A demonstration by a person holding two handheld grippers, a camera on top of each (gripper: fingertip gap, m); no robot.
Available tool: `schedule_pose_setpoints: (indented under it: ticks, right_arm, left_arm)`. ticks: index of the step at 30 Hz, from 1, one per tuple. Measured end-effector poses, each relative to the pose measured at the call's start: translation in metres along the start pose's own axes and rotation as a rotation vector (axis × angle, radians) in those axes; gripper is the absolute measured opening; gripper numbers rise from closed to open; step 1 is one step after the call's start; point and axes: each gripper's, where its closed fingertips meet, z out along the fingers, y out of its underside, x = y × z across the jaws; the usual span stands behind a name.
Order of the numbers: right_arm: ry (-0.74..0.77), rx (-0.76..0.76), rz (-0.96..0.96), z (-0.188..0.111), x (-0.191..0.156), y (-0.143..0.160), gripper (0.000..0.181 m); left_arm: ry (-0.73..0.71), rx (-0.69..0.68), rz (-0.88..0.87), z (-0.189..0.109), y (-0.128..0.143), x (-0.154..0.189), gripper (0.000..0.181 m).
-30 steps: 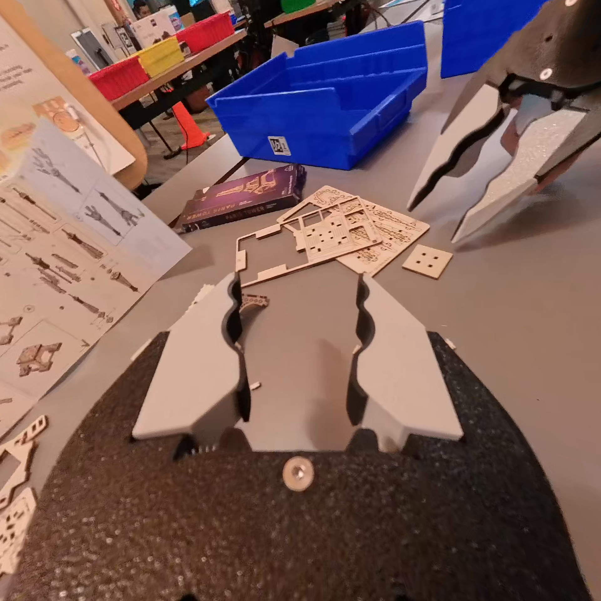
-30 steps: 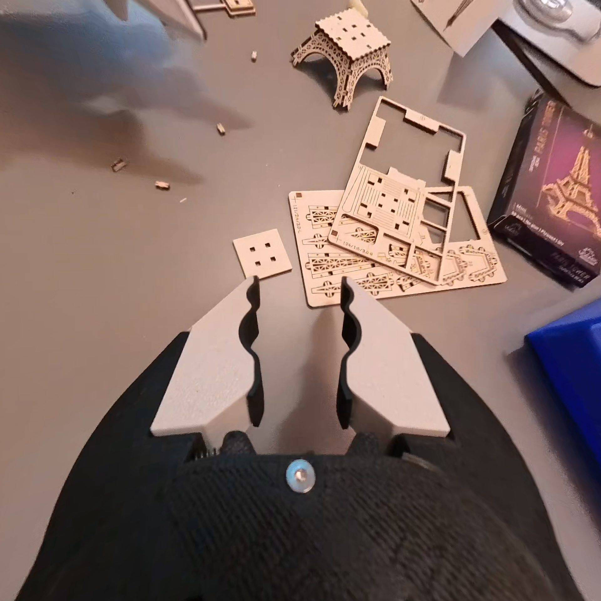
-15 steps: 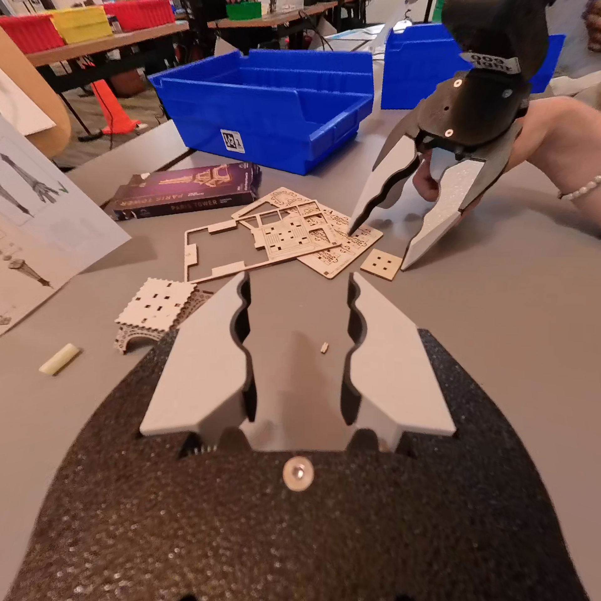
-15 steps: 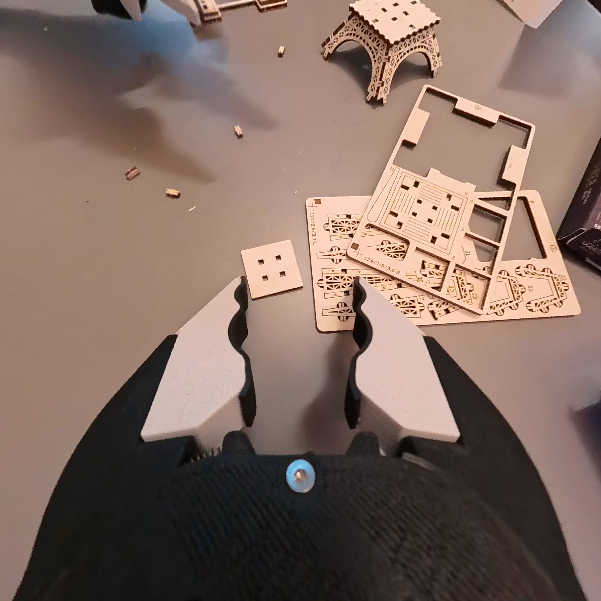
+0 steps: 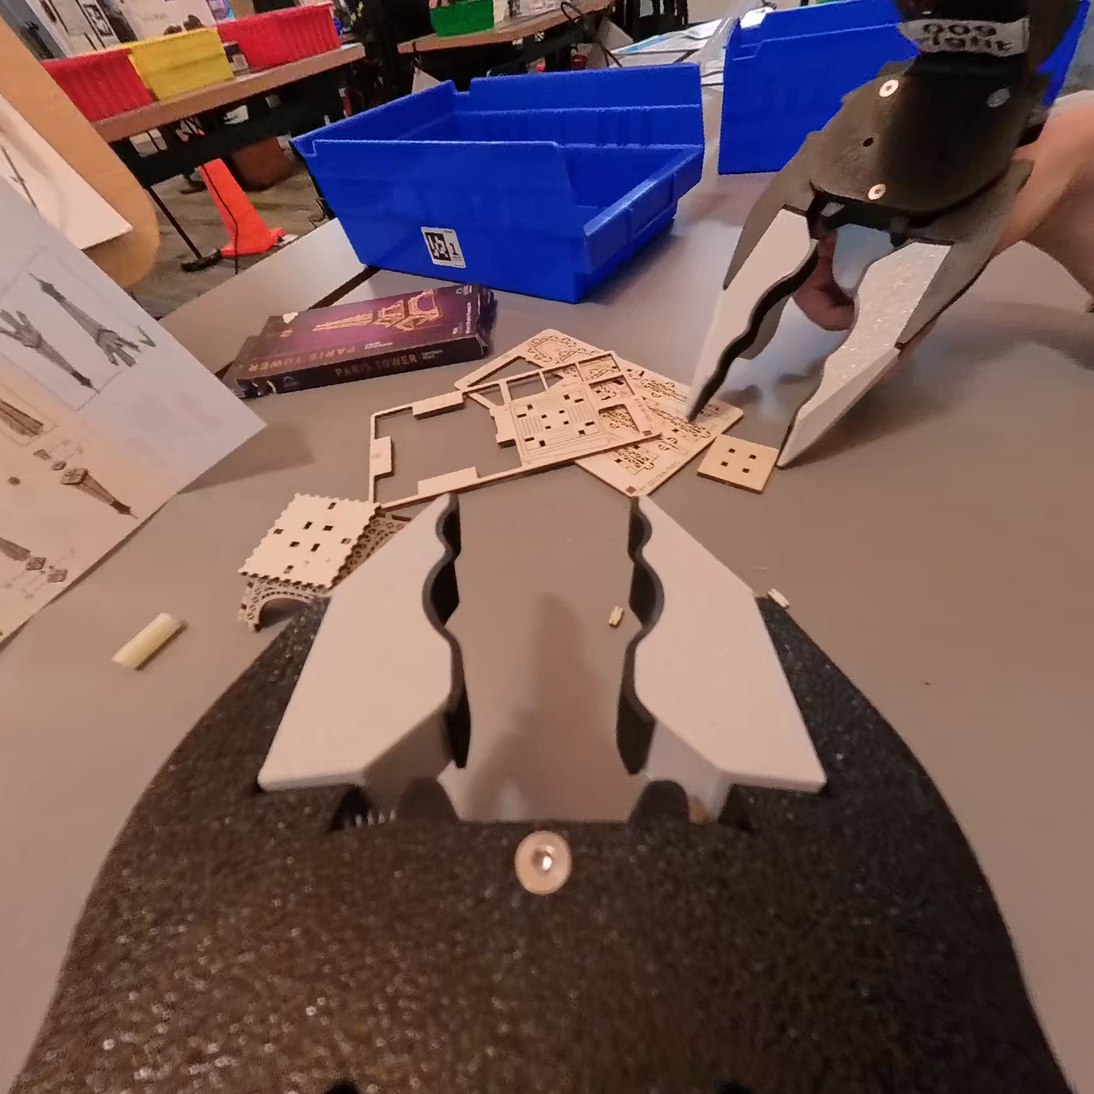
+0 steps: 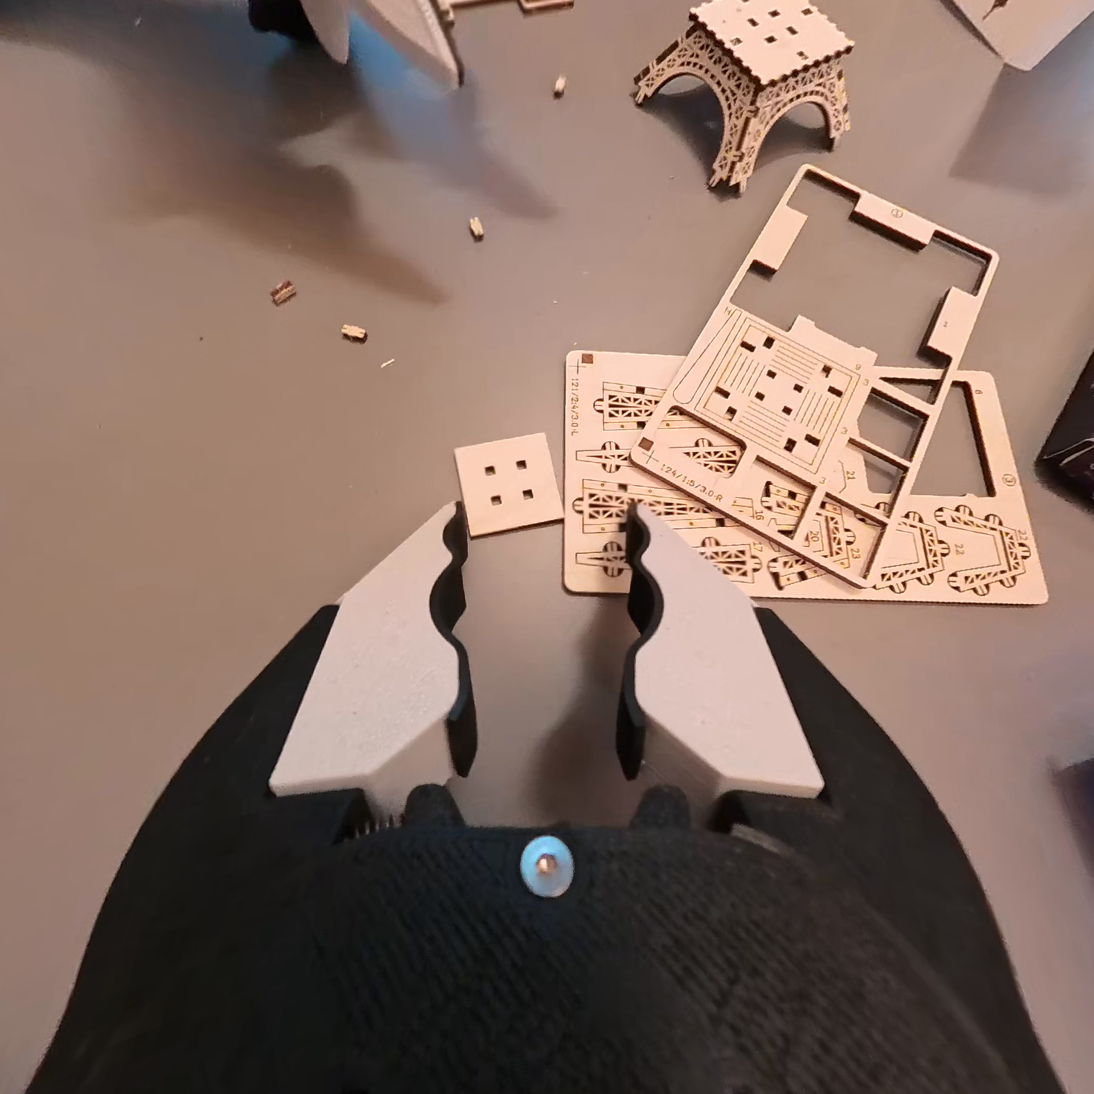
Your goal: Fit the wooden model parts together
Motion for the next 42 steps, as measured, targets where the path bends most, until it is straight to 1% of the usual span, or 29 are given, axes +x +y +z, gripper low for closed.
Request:
schedule_pose_setpoints:
  ticks: [2, 4, 6, 8, 10, 13, 16, 17, 19, 21, 24, 26, 29, 31, 32, 35, 36, 37, 38, 39, 40, 42]
  right_arm:
    - [-0.014, -0.018, -0.021, -0.002, -0.004, 0.001, 0.048]
    - [-0.022, -0.016, -0.047, -0.002, -0.010, -0.003, 0.050]
    - [-0.071, -0.007, -0.048, 0.000, -0.020, -0.008, 0.048]
    - [-0.045, -0.014, -0.046, 0.006, -0.015, -0.007, 0.046]
    - [-0.030, -0.017, -0.006, 0.007, -0.011, -0.008, 0.038]
    - [-0.043, -0.025, 0.009, 0.006, -0.014, -0.008, 0.036]
    - [-0.079, -0.059, -0.013, 0.004, -0.025, -0.007, 0.037]
    - [-0.085, -0.075, -0.041, 0.004, -0.028, -0.006, 0.037]
    - [-0.060, -0.102, -0.115, 0.003, -0.029, -0.005, 0.036]
    - [-0.089, -0.091, -0.118, 0.003, -0.034, -0.007, 0.037]
    - [-0.131, -0.082, -0.063, 0.000, -0.039, -0.005, 0.035]
    - [-0.088, -0.059, -0.056, 0.001, -0.028, -0.005, 0.024]
    - [-0.041, -0.012, -0.006, 0.005, -0.013, -0.007, 0.025]
    - [-0.063, 0.003, -0.019, 0.005, -0.017, -0.008, 0.034]
    - [-0.071, -0.009, -0.032, 0.003, -0.020, -0.006, 0.039]
    - [-0.036, -0.042, -0.070, -0.006, -0.017, -0.003, 0.047]
    - [-0.018, -0.022, -0.072, -0.009, -0.015, -0.005, 0.050]
    - [-0.015, 0.009, -0.068, -0.013, -0.014, -0.009, 0.050]
    - [-0.012, 0.045, -0.060, -0.017, -0.012, -0.013, 0.050]
    - [-0.001, 0.079, -0.051, -0.022, -0.009, -0.015, 0.050]
    - [0.013, 0.105, -0.039, -0.027, -0.005, -0.016, 0.048]
    - [0.038, 0.132, 0.012, -0.040, 0.004, -0.011, 0.046]
  left_arm:
    - [0.002, -0.002, 0.009, 0.000, 0.000, 0.002, 0.054]
    - [0.011, -0.007, 0.021, 0.002, 0.001, 0.005, 0.054]
    - [0.020, -0.029, 0.040, 0.005, 0.003, 0.009, 0.054]
    - [0.029, -0.046, 0.058, 0.006, 0.005, 0.014, 0.053]
    - [0.049, -0.081, 0.087, 0.007, 0.011, 0.021, 0.052]
    - [0.054, -0.160, 0.157, 0.002, 0.019, 0.026, 0.051]
    - [0.045, -0.204, 0.200, -0.009, 0.017, 0.027, 0.051]
    - [0.042, -0.209, 0.210, -0.013, 0.016, 0.027, 0.050]
    - [0.059, -0.250, 0.233, -0.021, 0.020, 0.027, 0.041]
    - [0.081, -0.316, 0.261, -0.025, 0.030, 0.024, 0.032]
    - [0.120, -0.394, 0.300, -0.019, 0.043, 0.019, 0.024]
    - [0.168, -0.443, 0.285, -0.011, 0.051, 0.020, 0.017]
    - [0.262, -0.524, 0.225, 0.000, 0.062, 0.029, 0.016]
    - [0.269, -0.516, 0.213, 0.007, 0.061, 0.030, 0.010]
    - [0.271, -0.508, 0.215, 0.010, 0.061, 0.030, 0.002]
    - [0.266, -0.505, 0.232, 0.012, 0.059, 0.031, 0.001]
    - [0.274, -0.507, 0.253, 0.012, 0.056, 0.033, 0.001]
    - [0.266, -0.478, 0.294, 0.014, 0.046, 0.035, 0.001]
    - [0.271, -0.437, 0.352, 0.017, 0.030, 0.041, 0.001]
    - [0.279, -0.407, 0.426, 0.020, 0.011, 0.048, 0.001]
    - [0.249, -0.385, 0.530, 0.026, -0.012, 0.051, 0.001]
    - [0.152, -0.360, 0.812, 0.038, -0.060, 0.052, 0.001]
